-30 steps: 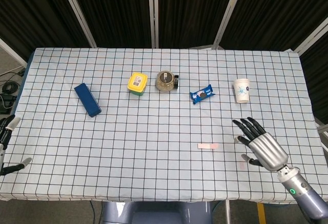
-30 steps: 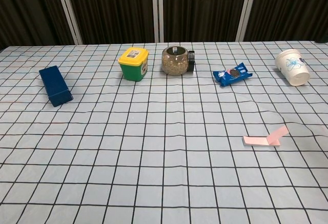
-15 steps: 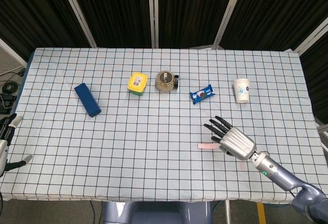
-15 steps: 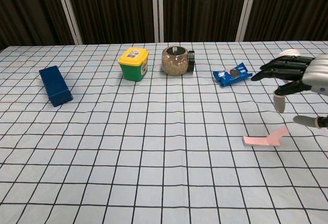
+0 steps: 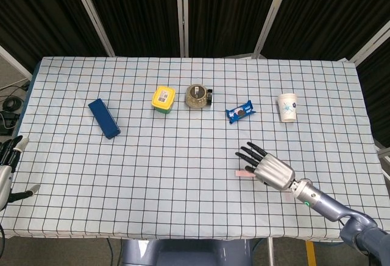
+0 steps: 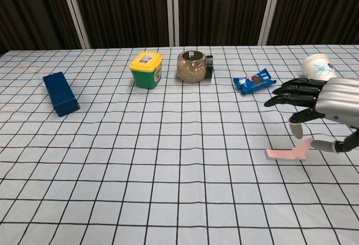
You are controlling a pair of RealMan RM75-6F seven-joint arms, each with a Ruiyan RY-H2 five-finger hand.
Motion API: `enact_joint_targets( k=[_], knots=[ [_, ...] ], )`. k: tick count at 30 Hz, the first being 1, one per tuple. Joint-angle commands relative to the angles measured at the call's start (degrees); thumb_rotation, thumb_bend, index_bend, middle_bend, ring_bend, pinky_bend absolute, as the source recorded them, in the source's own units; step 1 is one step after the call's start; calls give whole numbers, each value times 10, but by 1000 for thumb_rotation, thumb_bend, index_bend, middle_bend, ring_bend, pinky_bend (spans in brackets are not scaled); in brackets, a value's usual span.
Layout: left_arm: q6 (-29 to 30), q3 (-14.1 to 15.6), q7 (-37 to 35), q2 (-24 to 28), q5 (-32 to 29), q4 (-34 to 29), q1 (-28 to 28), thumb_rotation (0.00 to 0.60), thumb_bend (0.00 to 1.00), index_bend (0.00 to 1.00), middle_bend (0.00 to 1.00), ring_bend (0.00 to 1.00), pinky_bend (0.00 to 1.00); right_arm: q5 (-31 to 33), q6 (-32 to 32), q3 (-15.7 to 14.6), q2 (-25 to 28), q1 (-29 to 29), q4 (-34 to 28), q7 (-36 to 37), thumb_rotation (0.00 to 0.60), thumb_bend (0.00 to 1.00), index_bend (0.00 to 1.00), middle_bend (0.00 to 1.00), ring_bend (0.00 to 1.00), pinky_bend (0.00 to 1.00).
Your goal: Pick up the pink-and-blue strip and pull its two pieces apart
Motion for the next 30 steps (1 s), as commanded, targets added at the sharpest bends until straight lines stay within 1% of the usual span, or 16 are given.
enact_joint_targets(
  k=[1, 8, 12, 20, 23, 30],
  knots=[
    [0, 1, 0, 1, 2, -1, 0, 600, 0, 0, 0, 0, 0, -1, 9, -16, -17, -3, 35, 3, 600, 289, 516, 94, 0, 0],
    [2, 3, 2, 0, 5, -3, 1, 600, 0, 0, 0, 0, 0, 7, 24, -28, -38, -4, 79, 17, 600, 288, 494, 87, 0, 0],
    [-2, 6, -11, 4, 8, -5, 0, 600, 0, 0, 0, 0, 0, 13, 15, -35, -46, 1, 89, 24, 600, 291, 493, 84, 0, 0],
    [1, 8, -14, 6, 12, -4, 2, 600, 0, 0, 0, 0, 0, 28, 15, -37, -58, 7, 113, 28, 600, 293, 497, 90, 0, 0],
    [4, 7, -15, 7, 12, -4, 3, 600, 0, 0, 0, 0, 0, 29, 19, -41, -61, 8, 124, 28, 600, 307, 502, 99, 0, 0],
    [3, 8, -15, 7, 14, -3, 2, 600, 0, 0, 0, 0, 0, 34, 35, -50, -70, 9, 135, 41, 600, 342, 550, 123, 0, 0]
  ],
)
